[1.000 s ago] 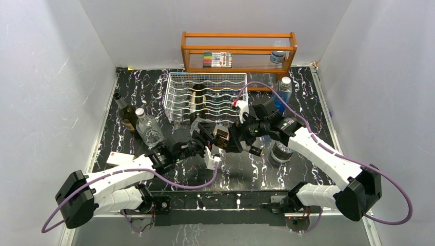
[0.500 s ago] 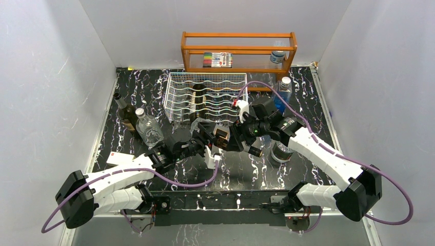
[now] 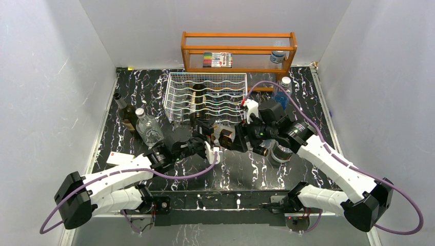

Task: Put the wine bottle on the wine rack

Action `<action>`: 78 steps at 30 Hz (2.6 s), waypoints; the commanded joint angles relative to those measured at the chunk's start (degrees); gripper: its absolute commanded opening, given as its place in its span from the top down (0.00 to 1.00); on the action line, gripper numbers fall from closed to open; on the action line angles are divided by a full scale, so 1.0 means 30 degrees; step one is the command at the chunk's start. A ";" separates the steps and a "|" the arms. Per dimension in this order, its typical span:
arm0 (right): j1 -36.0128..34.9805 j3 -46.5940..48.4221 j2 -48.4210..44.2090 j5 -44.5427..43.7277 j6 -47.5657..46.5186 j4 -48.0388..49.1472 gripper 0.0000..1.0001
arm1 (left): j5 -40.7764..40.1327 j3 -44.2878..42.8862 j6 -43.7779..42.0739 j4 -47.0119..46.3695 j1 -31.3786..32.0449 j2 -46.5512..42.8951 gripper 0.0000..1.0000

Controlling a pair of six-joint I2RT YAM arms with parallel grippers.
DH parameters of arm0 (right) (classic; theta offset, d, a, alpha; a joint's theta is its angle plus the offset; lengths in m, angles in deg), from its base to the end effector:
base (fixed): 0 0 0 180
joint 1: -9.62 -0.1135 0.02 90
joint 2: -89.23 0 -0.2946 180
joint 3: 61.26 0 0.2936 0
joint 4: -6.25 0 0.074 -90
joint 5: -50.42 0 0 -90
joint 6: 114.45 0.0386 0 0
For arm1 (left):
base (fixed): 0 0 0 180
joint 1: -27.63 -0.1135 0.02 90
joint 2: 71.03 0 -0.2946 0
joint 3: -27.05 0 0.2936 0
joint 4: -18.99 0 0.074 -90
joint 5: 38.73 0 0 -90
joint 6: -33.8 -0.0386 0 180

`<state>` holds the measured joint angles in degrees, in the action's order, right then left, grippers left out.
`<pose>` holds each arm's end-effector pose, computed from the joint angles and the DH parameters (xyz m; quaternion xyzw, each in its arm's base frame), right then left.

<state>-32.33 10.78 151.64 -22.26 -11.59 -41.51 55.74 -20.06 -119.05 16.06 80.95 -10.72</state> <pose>0.1858 0.1825 0.3553 -0.2870 0.8440 0.3192 0.3215 0.1592 -0.2188 0.2823 0.6642 0.3842 0.0234 0.6408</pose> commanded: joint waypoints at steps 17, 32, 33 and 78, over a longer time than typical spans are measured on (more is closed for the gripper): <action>0.0112 -0.0874 -0.1554 -0.2966 0.1278 0.0236 1.00 | -0.7115 -0.5959 1.4657 0.6728 -0.0049 -0.2104 0.02; -0.1191 -0.3447 -0.0501 -0.6232 0.4266 0.6898 1.00 | -0.6580 -0.9471 2.5018 1.1481 -0.0048 -0.3426 0.02; -0.1524 -0.3538 -0.0311 -0.6728 0.4391 0.7364 1.00 | -0.6847 -0.9470 2.5022 1.1581 -0.0045 -0.3562 0.02; -0.3649 -0.4913 0.4962 -1.6393 0.4388 1.8359 1.00 | -0.7338 -1.1491 2.3817 1.1557 -0.0046 -0.4113 0.02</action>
<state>-43.30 -8.02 166.05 -63.77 2.92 -2.71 33.91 -51.03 -46.20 52.22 80.88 -20.38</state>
